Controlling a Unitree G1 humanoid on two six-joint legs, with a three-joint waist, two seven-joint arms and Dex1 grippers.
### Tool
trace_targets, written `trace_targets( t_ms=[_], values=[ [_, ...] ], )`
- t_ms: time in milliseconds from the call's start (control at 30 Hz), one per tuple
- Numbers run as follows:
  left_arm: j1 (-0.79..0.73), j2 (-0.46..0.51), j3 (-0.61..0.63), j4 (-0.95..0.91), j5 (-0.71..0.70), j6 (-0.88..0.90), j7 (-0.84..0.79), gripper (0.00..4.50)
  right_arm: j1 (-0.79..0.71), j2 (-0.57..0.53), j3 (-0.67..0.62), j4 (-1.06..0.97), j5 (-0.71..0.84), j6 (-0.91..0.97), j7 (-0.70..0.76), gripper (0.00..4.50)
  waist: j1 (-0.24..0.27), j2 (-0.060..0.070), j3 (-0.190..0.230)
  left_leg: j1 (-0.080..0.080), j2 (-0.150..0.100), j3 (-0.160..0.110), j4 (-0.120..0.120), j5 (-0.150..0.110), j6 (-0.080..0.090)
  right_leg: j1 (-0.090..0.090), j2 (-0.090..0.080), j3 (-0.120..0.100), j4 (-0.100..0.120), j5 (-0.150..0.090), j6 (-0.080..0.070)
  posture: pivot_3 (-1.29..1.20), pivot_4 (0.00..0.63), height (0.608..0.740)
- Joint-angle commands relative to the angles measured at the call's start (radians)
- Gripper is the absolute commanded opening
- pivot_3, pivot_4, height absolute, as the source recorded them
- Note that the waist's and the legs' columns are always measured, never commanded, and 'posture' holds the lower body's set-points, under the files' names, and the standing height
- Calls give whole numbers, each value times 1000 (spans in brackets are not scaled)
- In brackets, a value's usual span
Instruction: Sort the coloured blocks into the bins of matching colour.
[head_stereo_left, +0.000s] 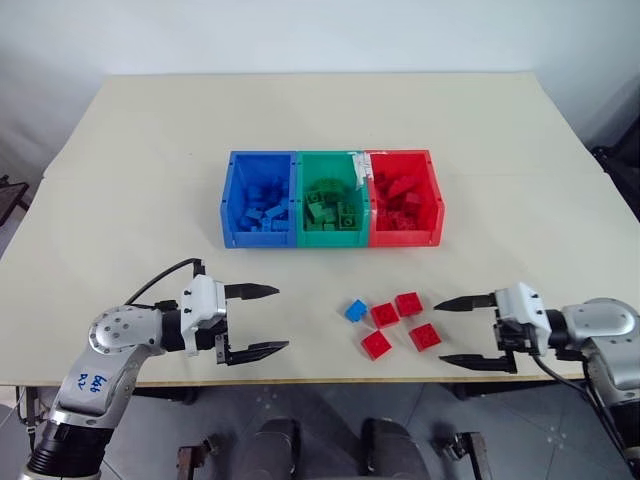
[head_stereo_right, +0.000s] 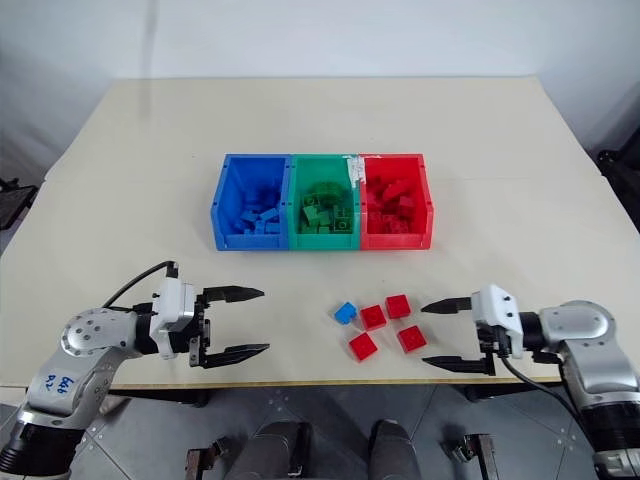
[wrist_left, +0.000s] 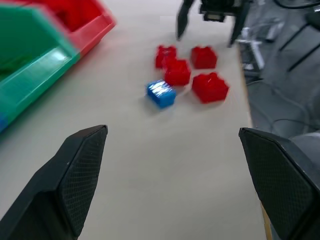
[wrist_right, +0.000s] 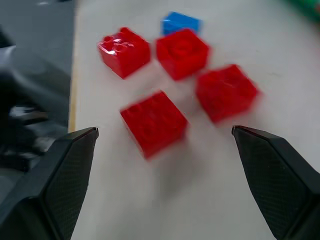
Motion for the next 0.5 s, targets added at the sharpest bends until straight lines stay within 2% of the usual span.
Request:
trace_targets(
  t_ms=[33,167,267,433,500],
  values=[
    [20,21,36,-61,-5,-10,7,4472,-36,13,44,42,-31,-40,56,4500,6,0,0,0,0,0,0,0,0,0,0,0,-1,0,0,0,150,740],
    [33,29,50,-79,-8,-5,20,4472,-59,26,83,67,-44,-67,69,4500,4,0,0,0,0,-1,0,0,0,0,0,0,-1,0,0,0,150,740],
    [43,32,59,-92,-8,-2,32,4500,-65,46,97,79,-48,-94,61,3938,2,0,0,0,1,0,0,0,0,0,1,0,-1,0,0,0,150,740],
    [50,30,62,-104,-8,1,39,4500,-56,46,91,83,-43,-115,60,2217,2,0,0,0,1,0,0,0,-1,0,1,0,0,0,0,0,150,740],
    [51,29,61,-103,-7,0,39,4500,-45,35,83,77,-40,-118,56,1659,3,0,0,0,1,0,0,0,-1,0,1,0,0,0,0,0,150,740]
  ],
)
